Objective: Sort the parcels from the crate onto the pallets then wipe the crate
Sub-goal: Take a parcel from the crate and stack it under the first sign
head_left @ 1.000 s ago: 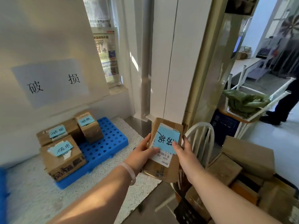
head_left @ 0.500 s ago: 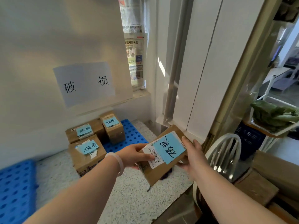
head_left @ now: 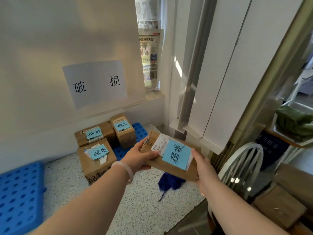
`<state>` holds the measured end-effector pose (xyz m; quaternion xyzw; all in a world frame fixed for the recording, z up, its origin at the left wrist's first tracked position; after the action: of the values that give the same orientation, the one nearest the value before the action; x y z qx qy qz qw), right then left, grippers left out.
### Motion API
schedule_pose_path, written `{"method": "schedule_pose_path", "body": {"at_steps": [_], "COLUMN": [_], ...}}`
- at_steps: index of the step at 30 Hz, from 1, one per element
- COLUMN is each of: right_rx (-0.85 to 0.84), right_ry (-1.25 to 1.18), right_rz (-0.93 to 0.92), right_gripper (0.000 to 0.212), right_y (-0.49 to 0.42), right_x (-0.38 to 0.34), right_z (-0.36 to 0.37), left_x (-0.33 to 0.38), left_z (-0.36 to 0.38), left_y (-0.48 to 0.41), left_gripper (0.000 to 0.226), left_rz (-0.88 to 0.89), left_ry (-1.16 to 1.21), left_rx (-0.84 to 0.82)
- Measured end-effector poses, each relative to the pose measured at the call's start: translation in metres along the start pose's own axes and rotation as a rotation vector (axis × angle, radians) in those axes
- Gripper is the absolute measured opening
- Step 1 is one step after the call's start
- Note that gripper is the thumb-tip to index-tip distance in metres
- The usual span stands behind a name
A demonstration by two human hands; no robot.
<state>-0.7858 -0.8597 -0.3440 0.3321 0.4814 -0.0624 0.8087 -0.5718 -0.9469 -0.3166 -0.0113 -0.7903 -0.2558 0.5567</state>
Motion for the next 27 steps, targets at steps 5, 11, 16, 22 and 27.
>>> {"method": "schedule_pose_path", "body": {"at_steps": [5, 11, 16, 22, 27], "right_rx": [-0.103, -0.096, -0.183, -0.263, -0.297], "right_ry": [0.017, -0.081, 0.185, 0.449, 0.526], "right_rz": [0.041, 0.083, 0.069, -0.063, -0.119], "right_gripper": [0.055, 0.041, 0.049, 0.073, 0.073], "right_y": [0.002, 0.005, 0.001, -0.005, -0.008], "right_x": [0.0, 0.018, 0.035, 0.036, 0.042], "right_z": [0.006, 0.026, 0.045, 0.081, 0.114], "left_x": [0.01, -0.004, -0.016, -0.034, -0.051], "left_z": [-0.011, 0.029, 0.018, -0.012, -0.036], "left_y": [-0.002, 0.007, 0.001, -0.002, -0.01], "left_gripper": [0.096, 0.125, 0.121, 0.106, 0.11], "left_rz": [0.069, 0.213, 0.249, 0.196, 0.229], "left_ry": [-0.07, -0.161, -0.306, -0.226, -0.287], "left_rx": [0.139, 0.149, 0.119, 0.041, 0.047]}}
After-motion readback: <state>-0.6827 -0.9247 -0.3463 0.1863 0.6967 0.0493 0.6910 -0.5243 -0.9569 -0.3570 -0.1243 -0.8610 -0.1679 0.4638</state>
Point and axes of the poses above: each hand's wrist, its own y-axis away from the middle knuckle, its own z-axis out of the palm, x = y × z, the point moved 5 cm from there along -y, towards the middle knuckle, and after that the axes turned 15 degrees about -y, right-handed, at the moved point
